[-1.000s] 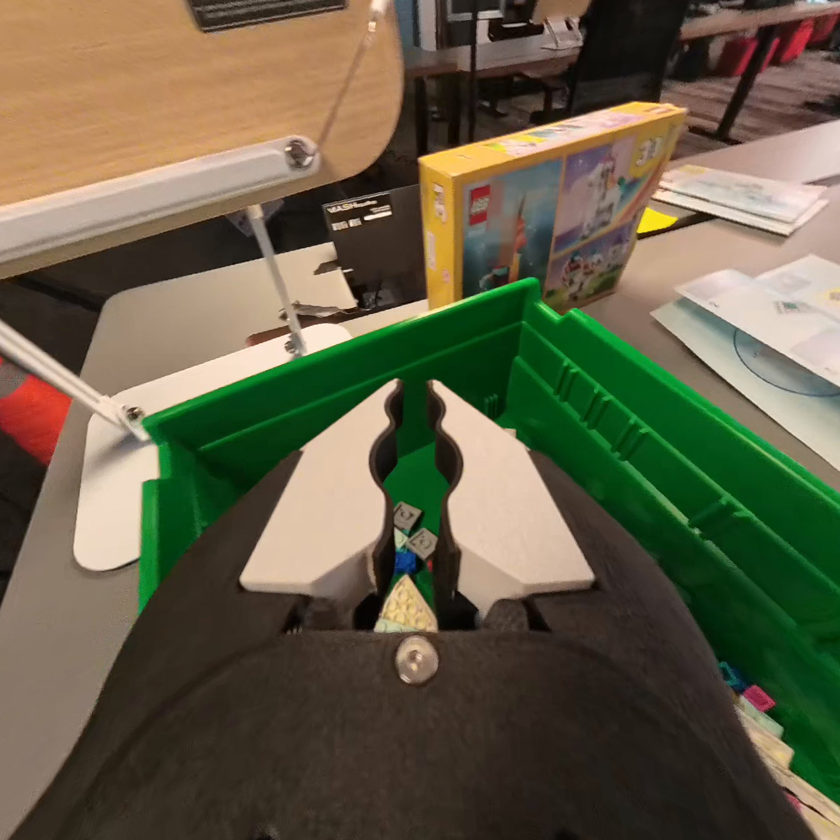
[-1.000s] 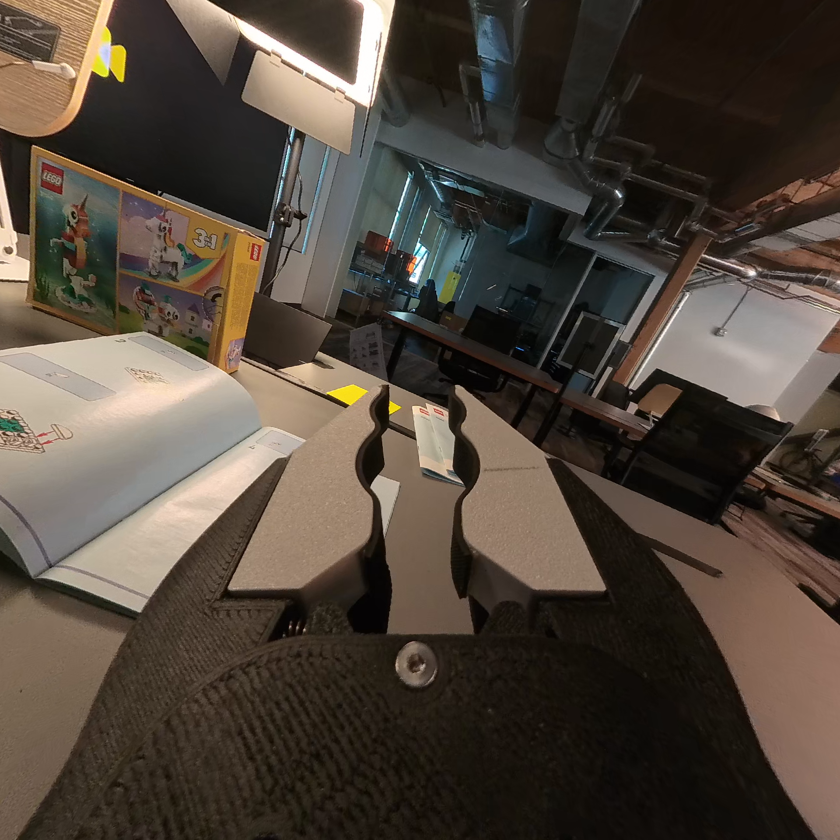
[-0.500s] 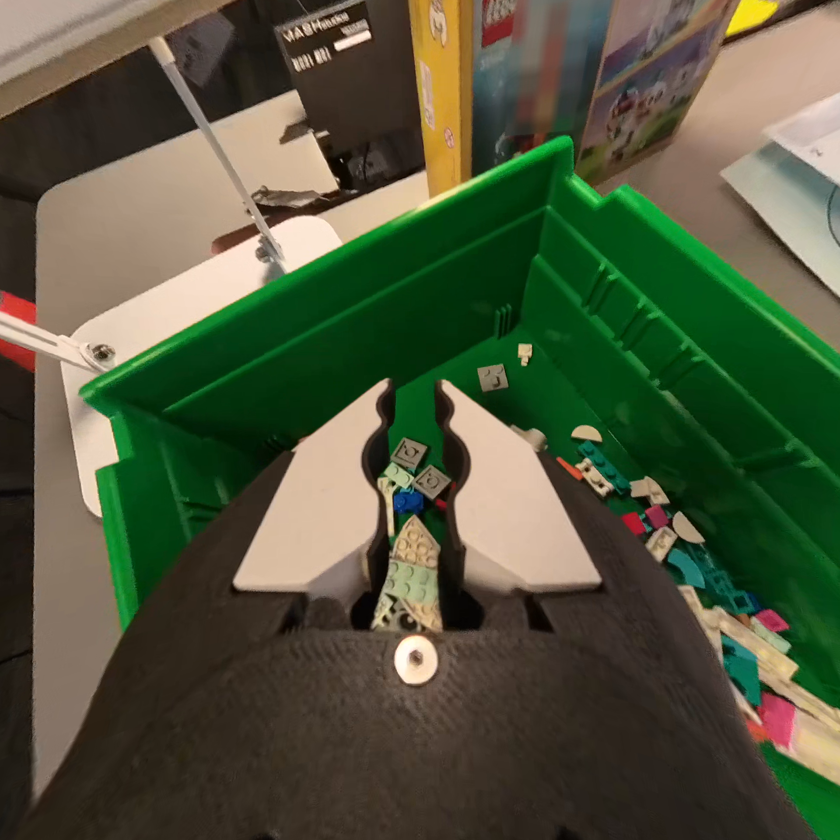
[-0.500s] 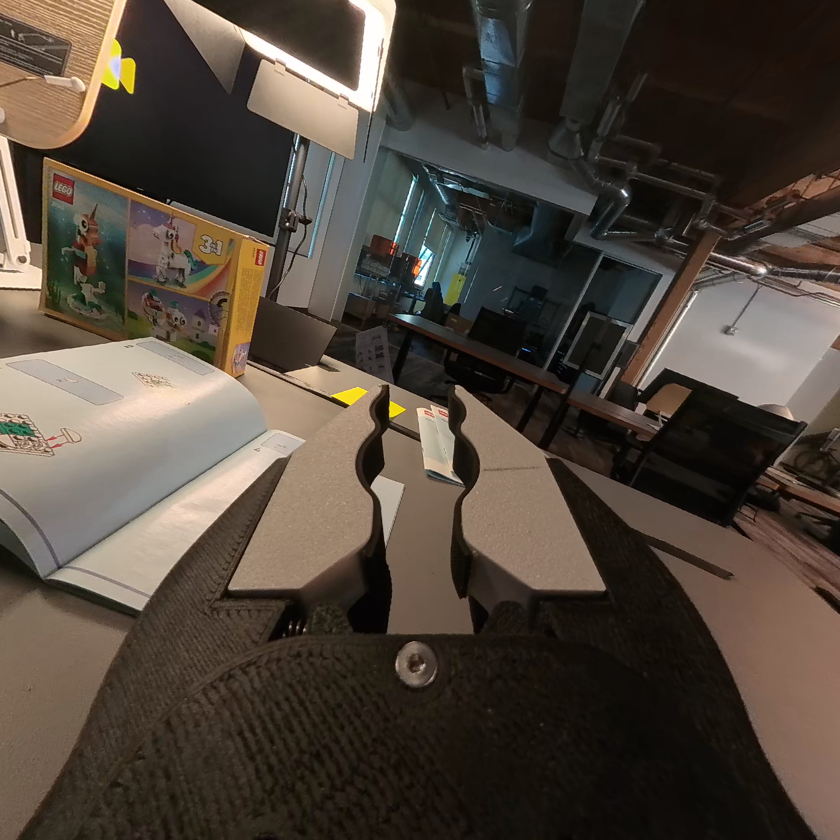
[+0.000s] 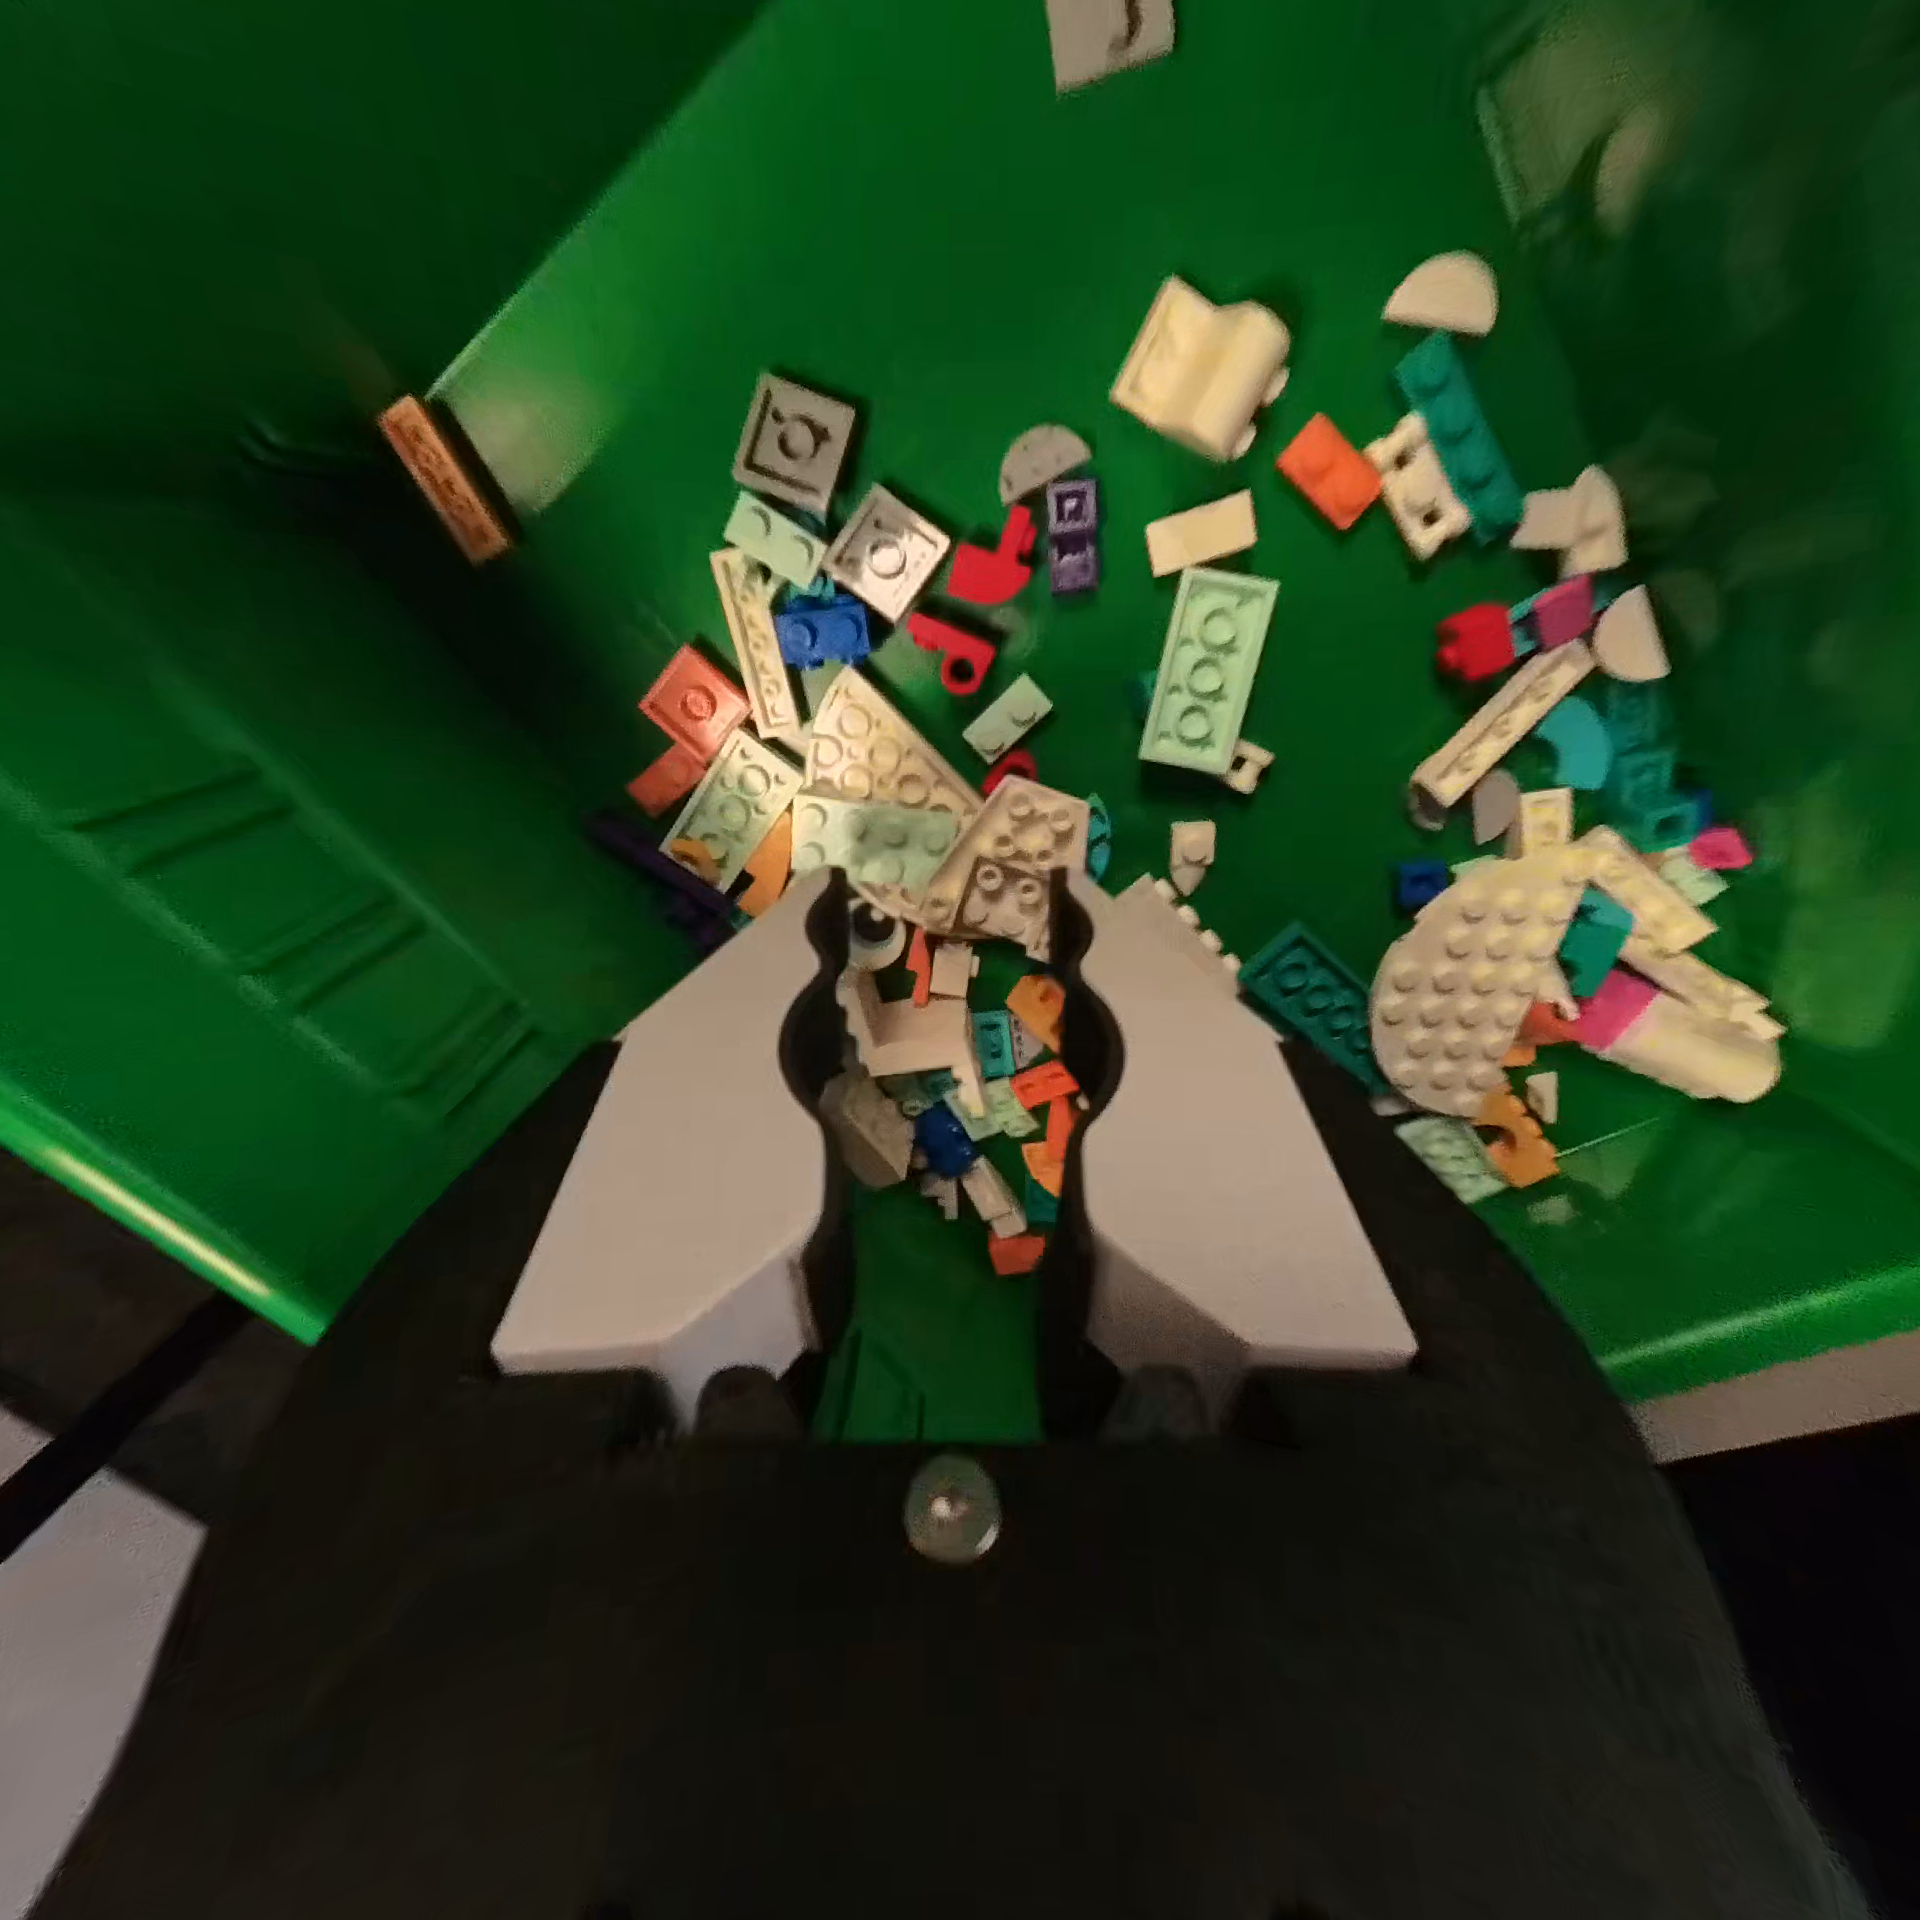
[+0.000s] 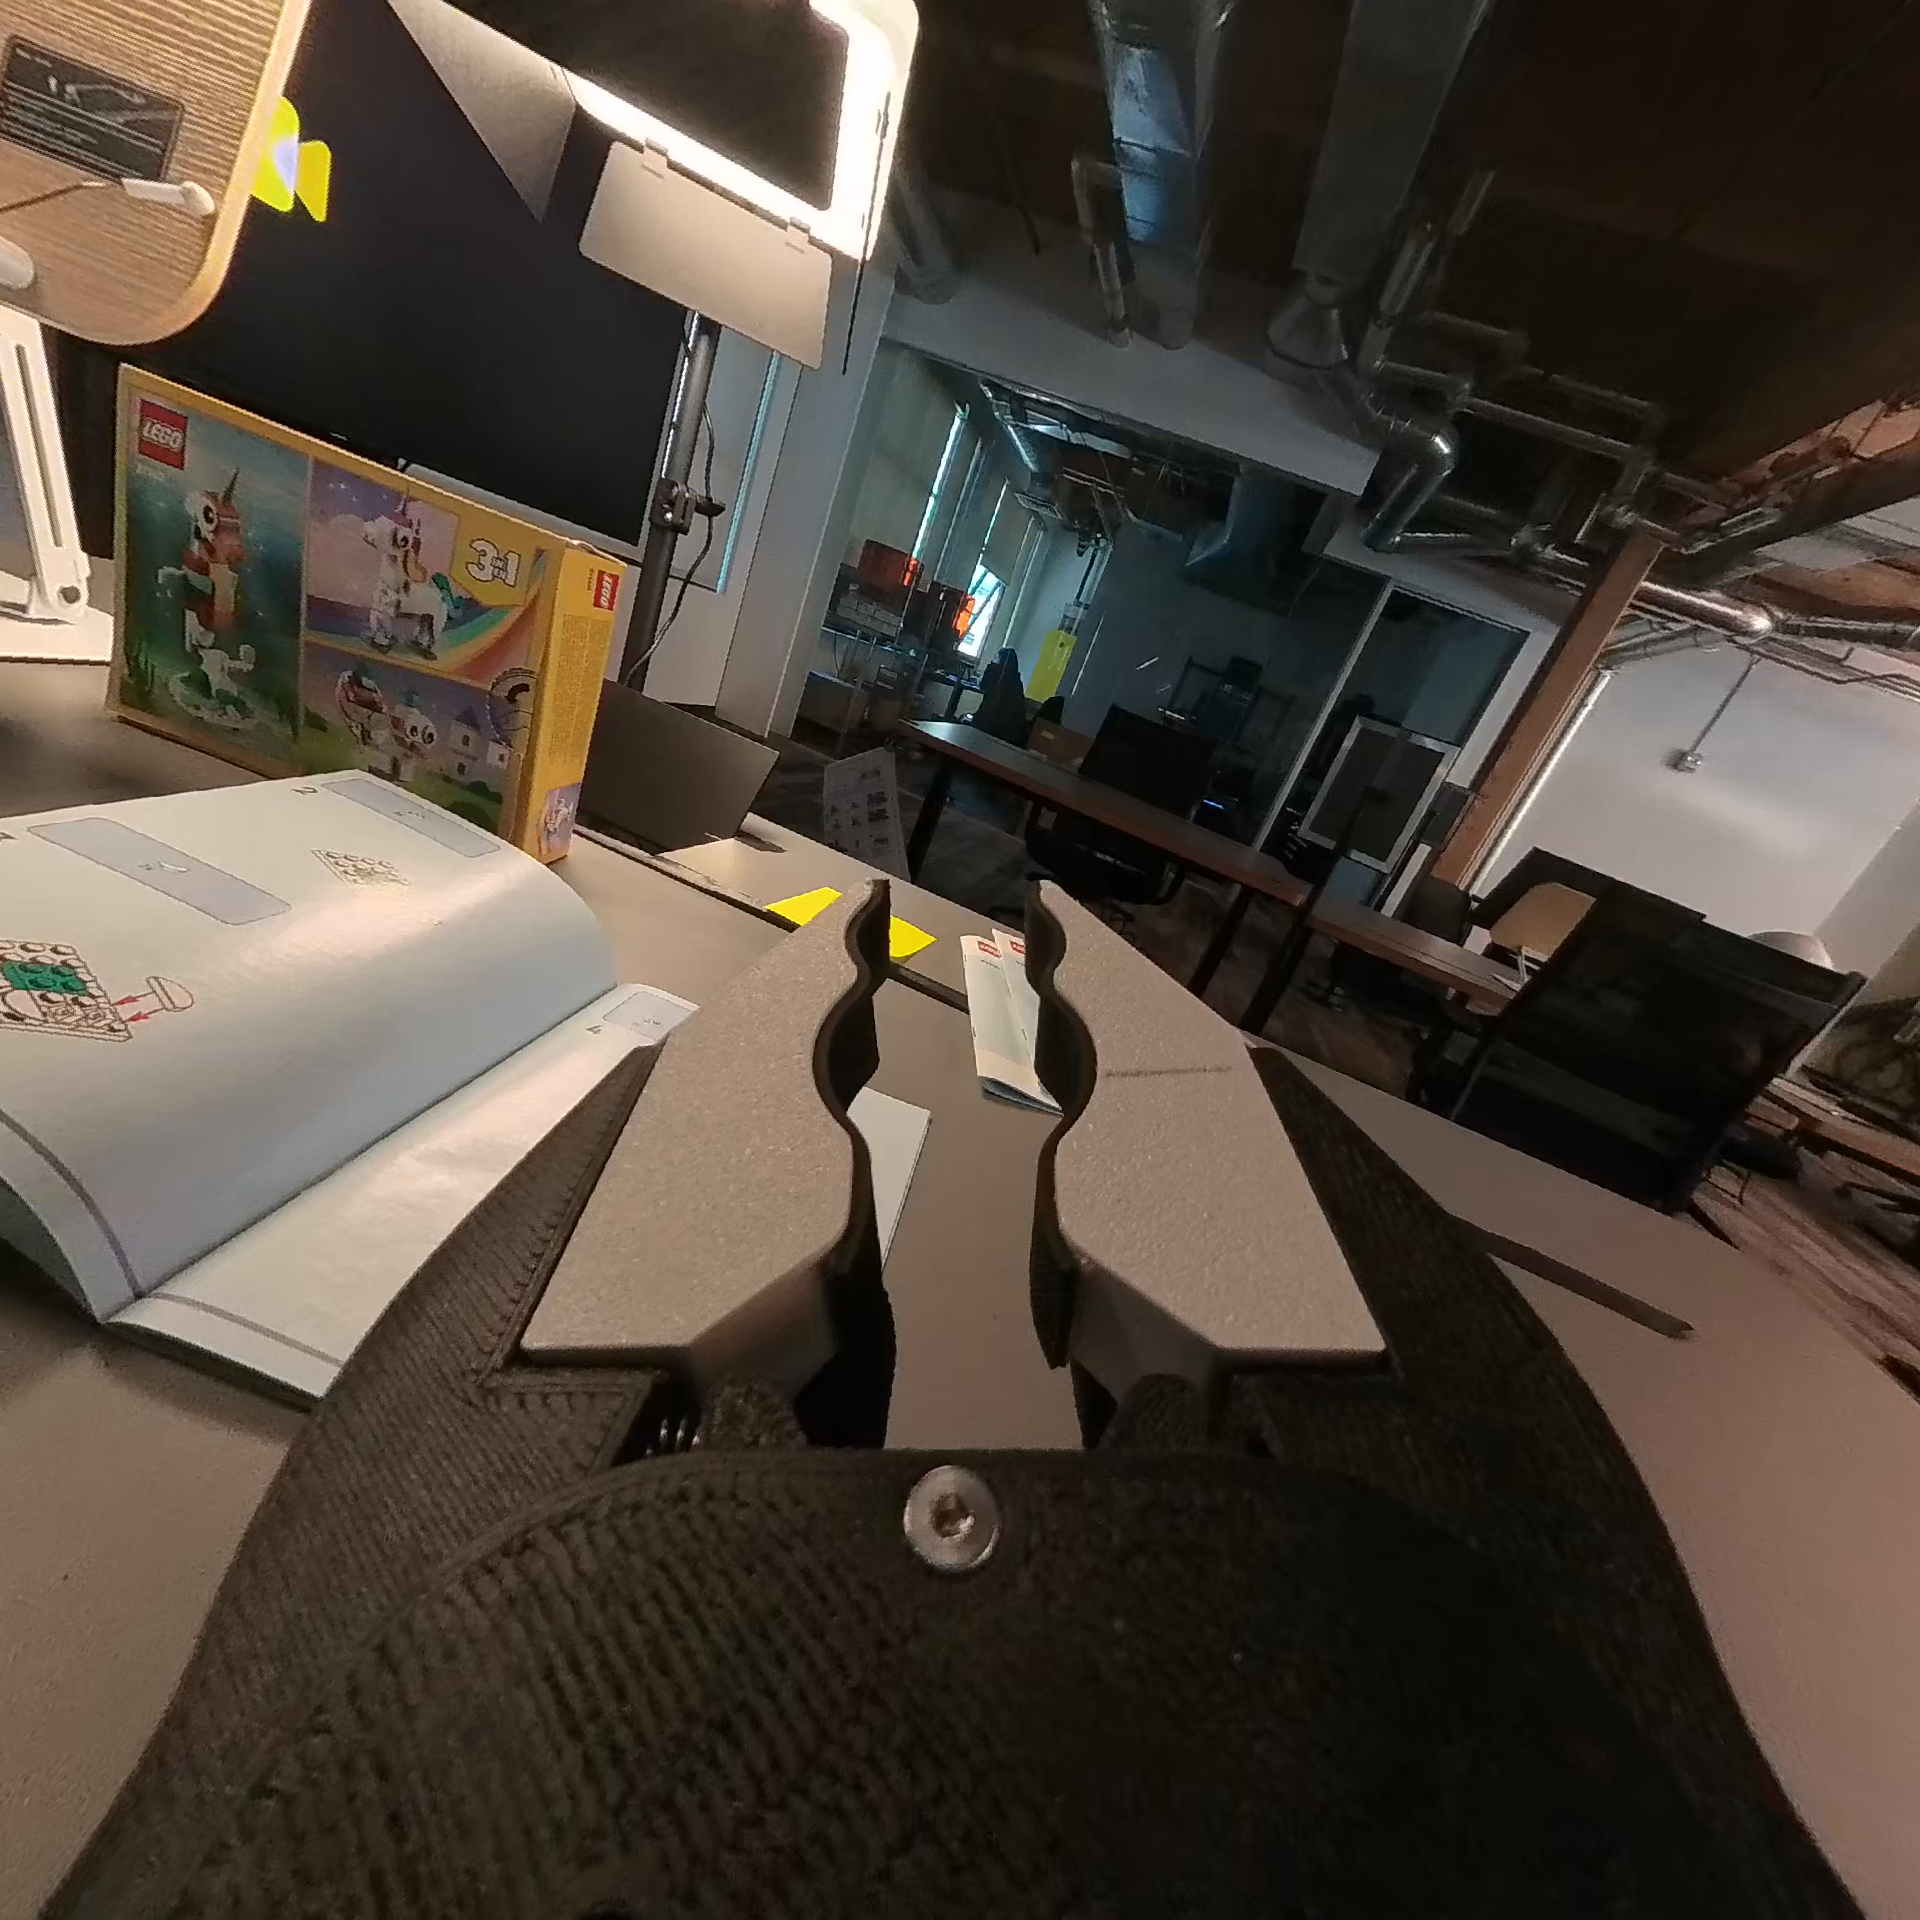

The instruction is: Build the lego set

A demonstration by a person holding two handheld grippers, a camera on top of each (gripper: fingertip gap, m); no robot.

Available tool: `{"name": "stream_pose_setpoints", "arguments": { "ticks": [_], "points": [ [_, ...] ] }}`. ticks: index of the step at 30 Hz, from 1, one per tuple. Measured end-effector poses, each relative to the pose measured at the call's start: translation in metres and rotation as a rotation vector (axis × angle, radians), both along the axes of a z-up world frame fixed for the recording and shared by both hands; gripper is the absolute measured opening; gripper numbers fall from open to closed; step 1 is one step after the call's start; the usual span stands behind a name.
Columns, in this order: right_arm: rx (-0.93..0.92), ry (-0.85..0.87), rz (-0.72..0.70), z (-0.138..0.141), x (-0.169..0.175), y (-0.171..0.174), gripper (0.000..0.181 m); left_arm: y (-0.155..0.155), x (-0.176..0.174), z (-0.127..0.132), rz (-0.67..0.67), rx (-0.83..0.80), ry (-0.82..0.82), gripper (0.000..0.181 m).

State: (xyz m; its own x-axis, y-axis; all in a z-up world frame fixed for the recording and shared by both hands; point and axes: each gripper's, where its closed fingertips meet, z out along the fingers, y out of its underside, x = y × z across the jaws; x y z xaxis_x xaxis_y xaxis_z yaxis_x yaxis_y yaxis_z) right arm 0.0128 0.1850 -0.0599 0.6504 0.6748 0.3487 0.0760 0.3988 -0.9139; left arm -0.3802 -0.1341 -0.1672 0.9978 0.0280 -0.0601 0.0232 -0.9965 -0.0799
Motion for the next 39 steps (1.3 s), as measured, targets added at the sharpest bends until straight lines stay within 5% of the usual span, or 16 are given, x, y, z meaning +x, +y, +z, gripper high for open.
{"name": "stream_pose_setpoints", "arguments": {
  "ticks": [8, 11, 18, 23, 29, 39],
  "points": [
    [0.001, 0.000, 0.001, 0.000, 0.000, 0.000, 0.024, -0.003, 0.013, -0.005, -0.024, -0.029, -0.088, 0.021],
    [0.001, -0.001, 0.003, 0.000, -0.001, 0.000, 0.024, 0.018, 0.020, 0.002, -0.060, 0.075, -0.119, 0.007],
    [0.000, 0.005, 0.003, 0.000, 0.000, 0.000, 0.024, 0.073, 0.016, 0.019, -0.093, 0.355, -0.093, 0.006],
    [0.000, 0.005, 0.005, 0.001, 0.000, 0.000, 0.024, 0.058, 0.011, 0.019, -0.053, 0.314, -0.073, 0.035],
    [-0.001, 0.006, 0.007, 0.001, 0.000, -0.001, 0.024, 0.019, 0.023, 0.017, -0.055, 0.196, -0.129, 0.024],
    [0.004, 0.000, 0.006, 0.000, -0.001, -0.001, 0.024, 0.007, 0.045, 0.008, -0.067, 0.181, -0.252, 0.018]
  ]
}}
